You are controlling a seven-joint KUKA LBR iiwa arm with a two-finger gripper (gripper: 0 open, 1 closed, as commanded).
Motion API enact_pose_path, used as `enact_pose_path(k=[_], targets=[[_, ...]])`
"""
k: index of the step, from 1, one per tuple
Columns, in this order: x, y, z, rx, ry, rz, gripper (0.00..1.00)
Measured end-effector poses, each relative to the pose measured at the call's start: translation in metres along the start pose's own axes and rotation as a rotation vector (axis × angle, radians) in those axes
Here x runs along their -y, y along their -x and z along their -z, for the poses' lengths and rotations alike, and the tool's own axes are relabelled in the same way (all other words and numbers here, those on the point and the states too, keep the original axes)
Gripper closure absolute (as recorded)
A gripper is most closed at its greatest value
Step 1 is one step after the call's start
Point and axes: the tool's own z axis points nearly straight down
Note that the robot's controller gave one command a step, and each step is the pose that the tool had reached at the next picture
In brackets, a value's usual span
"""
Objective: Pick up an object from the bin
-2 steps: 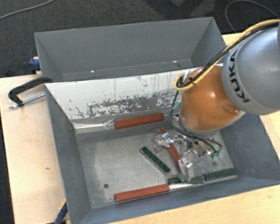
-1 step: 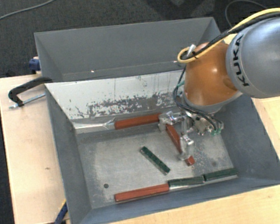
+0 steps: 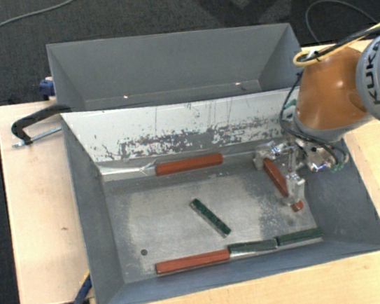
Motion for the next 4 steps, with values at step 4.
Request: enact_pose_path(k=[4], targets=[[0.017, -0.040, 0.000, 0.004, 0.016, 0.971, 0.00]])
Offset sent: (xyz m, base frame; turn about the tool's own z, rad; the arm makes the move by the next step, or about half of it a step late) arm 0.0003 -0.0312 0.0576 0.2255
